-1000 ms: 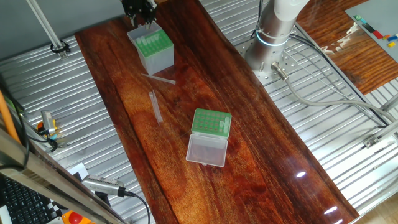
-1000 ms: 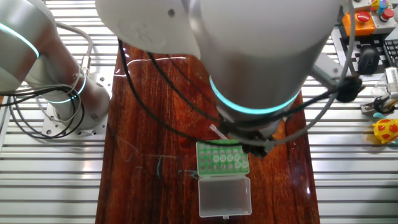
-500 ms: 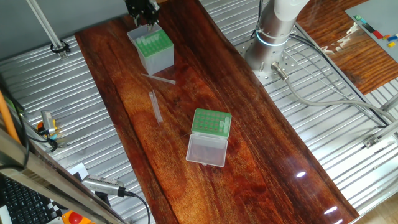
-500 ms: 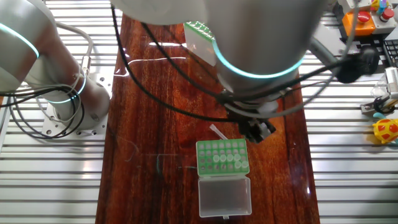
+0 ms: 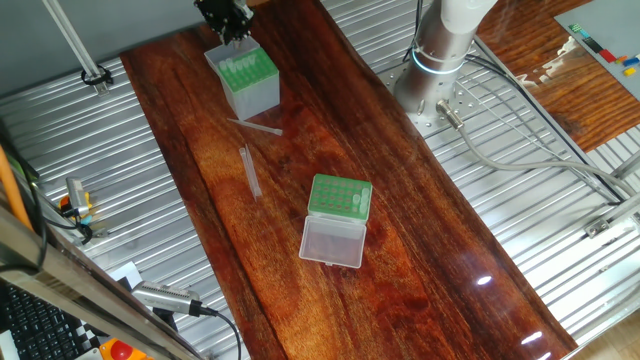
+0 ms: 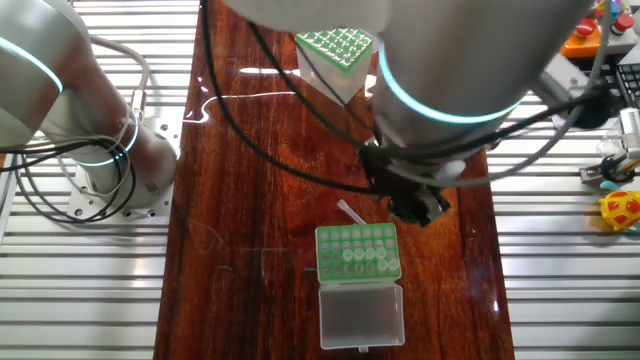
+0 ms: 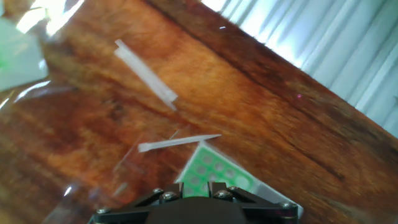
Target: Transfer all large pipette tips from one holder to another
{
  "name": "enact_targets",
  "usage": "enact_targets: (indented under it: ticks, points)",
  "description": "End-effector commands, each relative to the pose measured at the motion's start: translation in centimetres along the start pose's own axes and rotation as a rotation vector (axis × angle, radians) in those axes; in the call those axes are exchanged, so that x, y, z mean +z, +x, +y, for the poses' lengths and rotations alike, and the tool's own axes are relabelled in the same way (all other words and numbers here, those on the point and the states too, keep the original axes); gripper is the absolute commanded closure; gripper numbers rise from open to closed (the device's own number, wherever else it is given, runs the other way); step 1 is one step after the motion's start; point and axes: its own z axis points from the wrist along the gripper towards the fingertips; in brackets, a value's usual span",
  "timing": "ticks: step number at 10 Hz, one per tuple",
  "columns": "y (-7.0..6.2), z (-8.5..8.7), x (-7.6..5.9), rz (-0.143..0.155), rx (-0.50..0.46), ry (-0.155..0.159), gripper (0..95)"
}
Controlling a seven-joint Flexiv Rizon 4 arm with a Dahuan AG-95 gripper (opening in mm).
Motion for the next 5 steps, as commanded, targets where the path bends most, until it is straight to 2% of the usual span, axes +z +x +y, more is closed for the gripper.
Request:
enact_targets:
  ticks: [1, 2, 3, 4, 5]
  points:
    - [-2.8, 9.0, 3.3, 0.001, 0.015, 0.035, 76.0]
    - [-3.5, 10.4, 3.7, 0.005, 0.043, 0.045, 76.0]
    - [-3.8, 10.7, 3.7, 0.007, 0.058, 0.075, 76.0]
    - [-3.8, 10.7, 3.7, -0.003, 0.004, 0.073, 76.0]
    - [-3.8, 10.7, 3.7, 0.002, -0.065, 0.062, 76.0]
